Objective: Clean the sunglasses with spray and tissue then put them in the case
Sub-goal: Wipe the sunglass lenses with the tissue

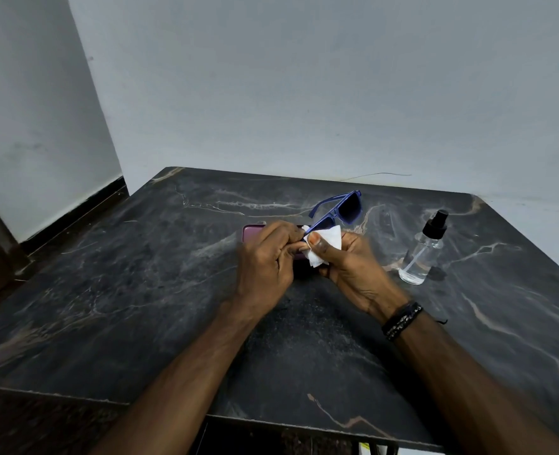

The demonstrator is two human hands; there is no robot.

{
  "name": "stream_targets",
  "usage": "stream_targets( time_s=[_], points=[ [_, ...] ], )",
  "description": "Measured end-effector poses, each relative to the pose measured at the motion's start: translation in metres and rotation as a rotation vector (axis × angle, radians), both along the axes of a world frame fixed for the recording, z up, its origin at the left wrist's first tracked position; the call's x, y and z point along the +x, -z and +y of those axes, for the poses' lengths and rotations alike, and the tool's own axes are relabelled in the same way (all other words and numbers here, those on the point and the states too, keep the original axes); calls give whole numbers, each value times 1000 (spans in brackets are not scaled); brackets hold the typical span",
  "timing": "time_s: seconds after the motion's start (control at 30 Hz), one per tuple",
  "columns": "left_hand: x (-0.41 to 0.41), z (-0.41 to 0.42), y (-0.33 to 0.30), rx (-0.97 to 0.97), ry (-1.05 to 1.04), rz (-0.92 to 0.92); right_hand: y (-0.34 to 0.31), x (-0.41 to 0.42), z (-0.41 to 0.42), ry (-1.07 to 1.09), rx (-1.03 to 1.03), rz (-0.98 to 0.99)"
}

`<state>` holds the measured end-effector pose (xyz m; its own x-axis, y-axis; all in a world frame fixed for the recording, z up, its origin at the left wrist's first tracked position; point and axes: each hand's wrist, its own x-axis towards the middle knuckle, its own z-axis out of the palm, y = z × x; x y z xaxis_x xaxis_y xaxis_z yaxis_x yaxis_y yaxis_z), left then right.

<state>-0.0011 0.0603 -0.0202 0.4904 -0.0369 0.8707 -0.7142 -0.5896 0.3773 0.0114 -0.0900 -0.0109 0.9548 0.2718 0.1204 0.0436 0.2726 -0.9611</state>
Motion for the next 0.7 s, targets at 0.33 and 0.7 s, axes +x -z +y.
stream_targets(
  time_s=[0.33,0.7],
  points=[
    [2,1,1,-31,-1,2,-3,2,-2,-2,37,-4],
    [2,-1,2,-9,4,4,-7,-3,3,68,40,9]
  ],
)
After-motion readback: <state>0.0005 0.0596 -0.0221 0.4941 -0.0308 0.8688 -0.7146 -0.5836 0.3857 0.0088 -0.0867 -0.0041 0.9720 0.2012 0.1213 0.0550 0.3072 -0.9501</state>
